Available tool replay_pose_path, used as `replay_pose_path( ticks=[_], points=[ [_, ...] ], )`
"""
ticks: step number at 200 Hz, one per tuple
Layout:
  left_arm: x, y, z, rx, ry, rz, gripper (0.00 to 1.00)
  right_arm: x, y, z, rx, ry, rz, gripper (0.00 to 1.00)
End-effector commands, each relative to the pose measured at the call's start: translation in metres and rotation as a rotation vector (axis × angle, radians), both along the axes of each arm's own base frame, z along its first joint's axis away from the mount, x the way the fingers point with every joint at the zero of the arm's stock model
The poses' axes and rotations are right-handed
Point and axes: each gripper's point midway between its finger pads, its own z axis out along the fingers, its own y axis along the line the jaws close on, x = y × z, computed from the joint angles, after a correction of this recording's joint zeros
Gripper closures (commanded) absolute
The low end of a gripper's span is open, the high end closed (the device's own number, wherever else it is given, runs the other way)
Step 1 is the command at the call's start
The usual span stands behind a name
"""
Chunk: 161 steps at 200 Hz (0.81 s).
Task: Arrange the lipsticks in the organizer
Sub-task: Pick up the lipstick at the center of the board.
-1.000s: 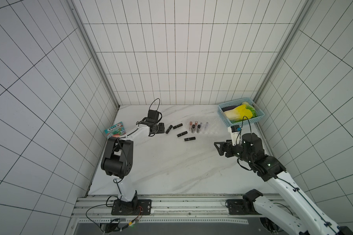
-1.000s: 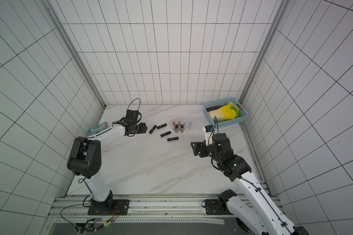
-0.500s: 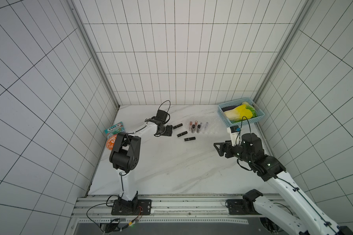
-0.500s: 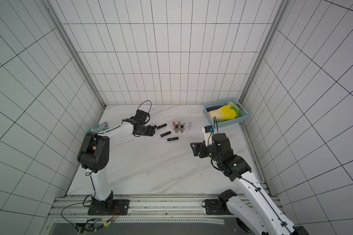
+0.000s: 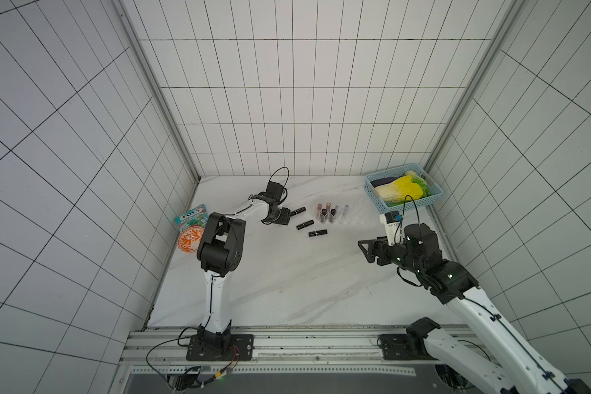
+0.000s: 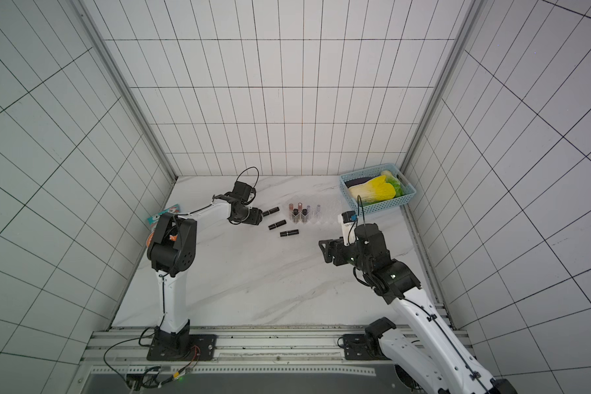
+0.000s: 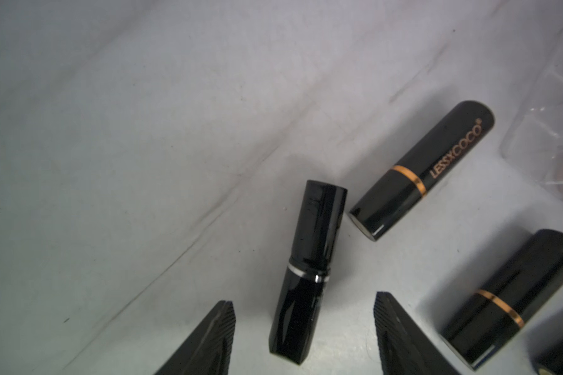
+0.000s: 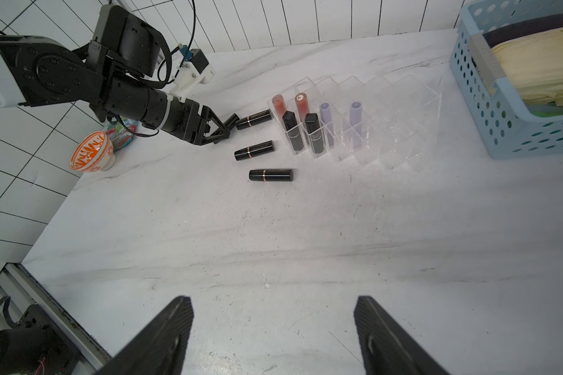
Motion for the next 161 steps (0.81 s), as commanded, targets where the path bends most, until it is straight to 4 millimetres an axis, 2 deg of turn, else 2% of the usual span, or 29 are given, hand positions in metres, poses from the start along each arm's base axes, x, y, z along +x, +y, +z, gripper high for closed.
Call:
replay_pose_path(
  ticks=[1,39,66,92,118,142,161],
  points=[
    [0.009,-0.002,0.001,-0.003,-0.009,-0.012,0.43,0.0,-0.003,-0.001,-0.005,0.012,-0.004,0.19],
    [0.004,-0.005,-0.01,0.014,0.045,-0.03,0.56,0.0,-0.003,-0.002,-0.006,0.012,-0.005,0.19],
    [-0.004,-0.004,-0.018,0.061,0.08,-0.028,0.7,-0.001,-0.004,0.001,-0.004,0.007,-0.008,0.2],
    [-0.011,-0.002,-0.025,0.092,0.112,-0.019,0.72,-0.002,-0.005,0.004,-0.001,0.0,-0.008,0.2],
    [-0.011,0.0,-0.027,0.105,0.123,-0.013,0.75,-0.004,-0.005,0.006,0.003,-0.002,-0.005,0.2],
    [-0.015,0.004,-0.03,0.127,0.141,-0.004,0.86,-0.005,-0.006,0.009,0.007,-0.008,-0.004,0.2],
    [-0.021,0.008,-0.021,0.143,0.133,0.009,0.96,-0.005,-0.005,0.011,0.01,-0.009,-0.001,0.2]
  ],
)
